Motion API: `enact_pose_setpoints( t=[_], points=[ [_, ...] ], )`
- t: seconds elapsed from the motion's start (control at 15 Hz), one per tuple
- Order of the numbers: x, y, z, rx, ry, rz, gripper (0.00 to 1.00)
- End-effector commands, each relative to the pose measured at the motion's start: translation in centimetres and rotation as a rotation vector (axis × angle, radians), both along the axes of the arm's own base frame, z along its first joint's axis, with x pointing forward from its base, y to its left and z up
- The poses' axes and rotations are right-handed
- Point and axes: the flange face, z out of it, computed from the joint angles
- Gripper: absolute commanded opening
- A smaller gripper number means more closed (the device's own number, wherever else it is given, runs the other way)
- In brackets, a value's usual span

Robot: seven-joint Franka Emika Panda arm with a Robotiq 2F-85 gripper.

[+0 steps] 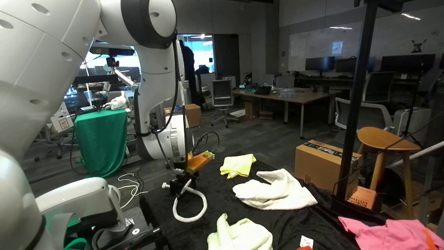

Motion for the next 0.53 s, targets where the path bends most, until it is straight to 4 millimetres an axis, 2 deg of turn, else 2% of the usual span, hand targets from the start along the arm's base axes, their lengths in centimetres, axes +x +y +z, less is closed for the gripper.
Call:
enact_pose_setpoints(
  t=[0.0, 0.47],
  points=[
    [-0.8, 2.1, 0.7, 0.027, -0.028, 0.084, 1.00],
    [-2.9, 6.3, 0.2, 0.044, -0.025, 0.152, 1.00]
  ],
)
